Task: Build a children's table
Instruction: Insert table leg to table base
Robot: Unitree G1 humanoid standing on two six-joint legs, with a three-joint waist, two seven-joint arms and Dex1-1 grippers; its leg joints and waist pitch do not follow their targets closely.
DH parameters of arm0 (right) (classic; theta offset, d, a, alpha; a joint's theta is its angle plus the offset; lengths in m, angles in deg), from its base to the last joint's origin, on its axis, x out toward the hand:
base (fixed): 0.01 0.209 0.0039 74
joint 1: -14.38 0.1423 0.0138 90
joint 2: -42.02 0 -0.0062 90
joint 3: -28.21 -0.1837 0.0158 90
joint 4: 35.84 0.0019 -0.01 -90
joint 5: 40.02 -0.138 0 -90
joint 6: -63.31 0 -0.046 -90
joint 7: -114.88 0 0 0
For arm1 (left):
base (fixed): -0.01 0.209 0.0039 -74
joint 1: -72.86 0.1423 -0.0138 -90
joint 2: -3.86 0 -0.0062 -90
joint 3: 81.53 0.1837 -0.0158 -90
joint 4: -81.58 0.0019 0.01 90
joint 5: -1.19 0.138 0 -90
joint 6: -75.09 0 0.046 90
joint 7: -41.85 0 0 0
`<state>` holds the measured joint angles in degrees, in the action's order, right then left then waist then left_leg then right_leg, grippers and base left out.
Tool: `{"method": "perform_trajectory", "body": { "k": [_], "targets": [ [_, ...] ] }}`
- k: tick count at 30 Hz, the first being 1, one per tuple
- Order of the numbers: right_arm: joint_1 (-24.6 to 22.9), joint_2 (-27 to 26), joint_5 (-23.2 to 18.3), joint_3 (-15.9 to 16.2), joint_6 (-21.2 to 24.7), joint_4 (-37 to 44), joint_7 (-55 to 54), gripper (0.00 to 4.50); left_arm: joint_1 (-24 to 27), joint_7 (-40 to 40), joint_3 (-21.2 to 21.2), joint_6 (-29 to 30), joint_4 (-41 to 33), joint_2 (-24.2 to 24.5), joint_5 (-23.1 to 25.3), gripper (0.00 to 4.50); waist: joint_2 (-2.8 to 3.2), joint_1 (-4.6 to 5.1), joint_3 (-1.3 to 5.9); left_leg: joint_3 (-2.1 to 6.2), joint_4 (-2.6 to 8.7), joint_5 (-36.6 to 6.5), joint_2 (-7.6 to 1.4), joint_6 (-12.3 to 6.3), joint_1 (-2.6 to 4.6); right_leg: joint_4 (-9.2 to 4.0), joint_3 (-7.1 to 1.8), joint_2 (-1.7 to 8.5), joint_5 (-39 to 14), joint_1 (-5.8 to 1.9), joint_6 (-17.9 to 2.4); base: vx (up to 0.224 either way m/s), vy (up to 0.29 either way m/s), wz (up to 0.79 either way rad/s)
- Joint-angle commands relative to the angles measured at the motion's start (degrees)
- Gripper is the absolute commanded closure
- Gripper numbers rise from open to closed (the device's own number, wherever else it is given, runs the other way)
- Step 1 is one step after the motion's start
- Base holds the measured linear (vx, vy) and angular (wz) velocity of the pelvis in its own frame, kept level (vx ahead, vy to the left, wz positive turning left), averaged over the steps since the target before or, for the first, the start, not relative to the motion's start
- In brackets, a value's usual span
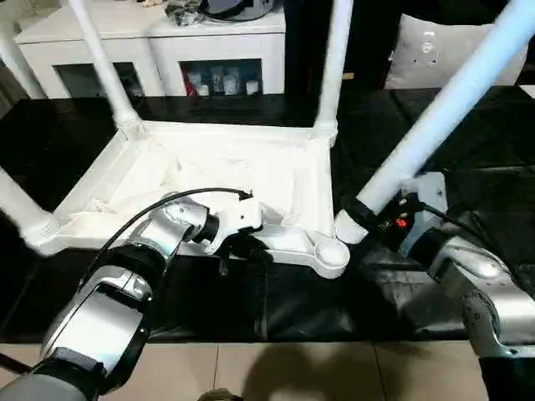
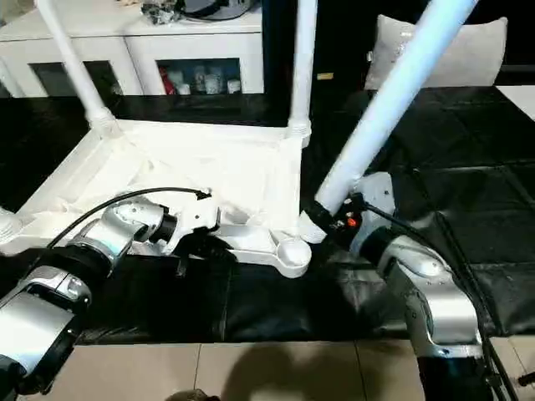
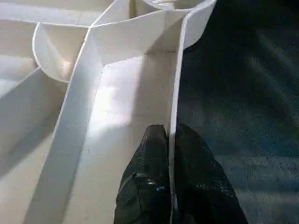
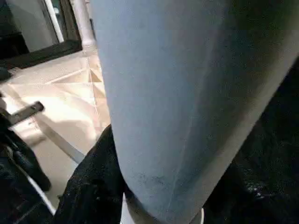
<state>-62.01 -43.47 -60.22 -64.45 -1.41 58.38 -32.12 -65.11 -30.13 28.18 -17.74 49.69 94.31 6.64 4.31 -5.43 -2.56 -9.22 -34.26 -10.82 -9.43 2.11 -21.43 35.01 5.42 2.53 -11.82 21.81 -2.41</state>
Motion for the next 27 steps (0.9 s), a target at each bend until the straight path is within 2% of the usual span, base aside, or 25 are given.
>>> {"method": "perform_trajectory", "body": {
  "k": [1, 2, 3, 4, 5, 7, 8, 9, 10, 11, 13, 14, 15, 16, 18, 19, 24, 25, 27],
  "targets": [
    [2.0, 0.4, 0.3, 1.6, 1.7, 0.0, 0.8, 2.63, 0.7, 7.6, -3.8, 9.1, 1.0, -0.4, -2.0, 4.50, -1.10, -0.28, 3.69, 1.52, 3.30, -4.9, -3.99, -4.83, 0.30, -4.48, -3.64, 7.20, -6.8, -3.50, -9.6, 0.000, 0.000, 0.00],
    [2.8, 0.3, -0.2, 1.7, 3.0, -0.3, 1.0, 2.63, 1.0, 10.2, -5.6, 12.6, 0.4, -1.4, -3.5, 4.50, -1.29, -0.01, 3.68, 1.40, 3.19, -4.5, -3.80, -4.82, 0.20, -4.37, -3.64, 7.28, -7.3, -3.73, -9.9, 0.000, 0.000, 0.00],
    [3.3, 0.2, -0.7, 1.7, 3.8, -0.5, 1.1, 2.63, 1.2, 12.0, -6.9, 14.8, 0.0, -2.0, -4.6, 4.50, -1.23, 0.03, 3.67, 1.44, 3.10, -4.3, -3.71, -4.91, 0.14, -4.43, -3.57, 7.33, -7.7, -3.76, -10.0, 0.000, 0.000, 0.00],
    [3.8, 0.1, -1.0, 1.8, 4.3, -0.8, 1.4, 2.63, 1.4, 13.3, -8.0, 16.6, -0.6, -2.6, -5.6, 4.50, -1.68, 0.18, 3.68, 1.25, 2.94, -3.8, -3.45, -5.33, 0.01, -4.76, -3.64, 7.18, -8.6, -3.82, -9.5, 0.000, 0.000, 0.00],
    [4.6, 0.5, -0.6, 2.5, 3.8, -1.3, 2.5, 2.63, 2.3, 15.0, -9.7, 19.3, -2.5, -3.5, -7.3, 4.50, -1.76, 0.20, 3.70, 1.22, 2.82, -2.7, -3.26, -5.70, -0.22, -4.65, -3.57, 7.13, -8.7, -3.90, -9.3, 0.000, 0.000, 0.00],
    [5.7, 0.9, 0.1, 3.6, 2.6, -2.2, 4.0, 2.63, 4.2, 16.3, -10.2, 22.4, -5.8, -4.1, -7.8, 4.50, -1.66, 0.52, 3.79, 1.24, 2.75, -1.6, -3.24, -6.45, -0.35, -4.71, -3.46, 6.77, -8.1, -3.72, -8.7, 0.000, 0.000, 0.00],
    [6.2, 1.1, 0.1, 4.0, 2.4, -2.6, 4.6, 2.63, 5.2, 16.8, -9.7, 23.2, -7.4, -4.1, -7.0, 4.50, -2.32, 0.69, 3.89, 1.23, 2.70, -1.0, -3.34, -7.06, -0.44, -4.32, -3.49, 6.85, -7.2, -3.80, -9.0, 0.000, 0.000, 0.00],
    [6.6, 1.2, 0.1, 4.3, 2.4, -3.1, 5.3, 2.63, 6.2, 17.3, -9.3, 24.3, -9.1, -4.2, -6.2, 4.50, -2.09, 0.79, 3.79, 1.15, 2.68, -0.9, -3.31, -7.40, -0.42, -4.53, -3.46, 6.78, -7.3, -3.64, -8.8, 0.000, 0.000, 0.00],
    [7.4, 1.4, 0.4, 4.9, 2.2, -3.9, 6.0, 2.63, 8.1, 17.7, -8.6, 25.1, -11.9, -4.3, -5.0, 4.50, -2.34, 0.85, 3.83, 0.99, 2.58, -0.9, -3.31, -7.96, -0.29, -4.75, -3.53, 6.59, -7.7, -3.41, -8.4, 0.000, 0.000, 0.00],
    [8.1, 1.6, 0.6, 5.4, 2.2, -4.7, 6.6, 2.63, 9.9, 17.5, -7.8, 24.6, -14.6, -4.3, -4.1, 4.50, -2.58, 0.94, 3.79, 1.19, 2.80, -0.6, -3.61, -7.96, -0.42, -4.45, -3.40, 6.71, -8.0, -3.58, -8.5, 0.000, 0.000, 0.00],
    [9.0, 1.9, 0.9, 6.0, 2.4, -5.6, 7.4, 2.63, 12.3, 16.1, -6.5, 23.9, -18.9, -4.0, -3.6, 4.50, -2.13, 0.89, 3.64, 1.12, 2.77, -1.1, -3.75, -8.11, -0.19, -4.75, -3.50, 6.69, -9.6, -3.16, -7.9, 0.000, 0.000, 0.00],
    [9.4, 2.1, 1.1, 6.3, 2.4, -6.0, 8.0, 2.63, 13.7, 14.5, -5.5, 21.9, -21.3, -3.5, -3.5, 4.50, -2.32, 0.83, 3.64, 1.04, 2.76, -1.3, -3.66, -8.16, -0.17, -4.90, -3.51, 6.62, -10.3, -3.13, -7.6, 0.000, 0.000, 0.00],
    [10.0, 2.4, 1.4, 6.7, 2.6, -6.7, 8.8, 2.63, 15.9, 12.5, -3.8, 20.0, -25.3, -2.4, -3.8, 4.50, -2.25, 0.65, 3.64, 1.13, 2.95, -1.8, -3.96, -7.57, -0.05, -4.84, -3.63, 6.85, -11.6, -3.02, -7.1, 0.000, 0.000, 0.00],
    [10.2, 2.5, 1.5, 6.9, 2.6, -6.8, 8.9, 2.63, 16.4, 12.1, -3.2, 19.5, -26.2, -2.0, -3.6, 4.50, -2.21, 0.62, 3.69, 1.26, 3.00, -1.7, -4.09, -7.44, -0.13, -4.61, -3.65, 6.97, -11.4, -3.11, -7.1, 0.000, 0.000, 0.00],
    [10.6, 2.6, 1.7, 7.1, 2.4, -7.3, 9.2, 2.63, 17.3, 11.6, -2.0, 18.6, -27.7, -1.0, -3.0, 4.50, -2.12, 0.39, 3.53, 0.96, 2.95, -2.2, -3.94, -7.20, 0.06, -4.87, -3.82, 6.67, -12.0, -2.75, -6.9, 0.000, 0.000, 0.00],
    [11.2, 2.8, 1.8, 7.4, 2.2, -7.9, 9.7, 2.63, 18.0, 11.9, -1.1, 17.3, -28.5, 0.0, -2.1, 4.50, -2.01, -0.05, 3.59, 1.02, 3.09, -2.9, -4.00, -6.52, 0.33, -4.77, -3.86, 6.76, -12.5, -2.74, -6.7, 0.000, 0.000, 0.00],
    [13.8, 3.9, 2.2, 8.4, 3.0, -9.5, 11.9, 2.63, 20.1, 12.9, -2.0, 17.4, -32.8, 1.2, -1.9, 4.50, -2.00, -0.07, 3.56, 0.95, 3.21, -3.8, -4.04, -5.64, 0.34, -4.77, -3.84, 6.77, -12.6, -2.79, -6.5, 0.000, 0.000, 0.00],
    [14.1, 4.6, 1.9, 8.9, 4.1, -9.7, 12.9, 2.63, 20.3, 12.6, -2.0, 17.1, -33.5, 1.5, -2.1, 4.50, -2.49, 0.02, 3.60, 0.85, 3.19, -3.3, -3.96, -5.87, 0.26, -4.71, -3.85, 6.66, -11.9, -2.82, -6.5, 0.000, 0.000, 0.00],
    [14.4, 5.3, 2.0, 9.7, 4.9, -10.0, 14.3, 2.63, 20.5, 12.1, -2.1, 16.5, -34.1, 1.8, -2.5, 4.50, -2.22, -0.03, 3.66, 0.92, 3.15, -3.0, -3.93, -6.09, 0.23, -4.50, -3.79, 6.69, -11.2, -2.92, -6.7, 0.000, 0.000, 0.00]
  ]
}}
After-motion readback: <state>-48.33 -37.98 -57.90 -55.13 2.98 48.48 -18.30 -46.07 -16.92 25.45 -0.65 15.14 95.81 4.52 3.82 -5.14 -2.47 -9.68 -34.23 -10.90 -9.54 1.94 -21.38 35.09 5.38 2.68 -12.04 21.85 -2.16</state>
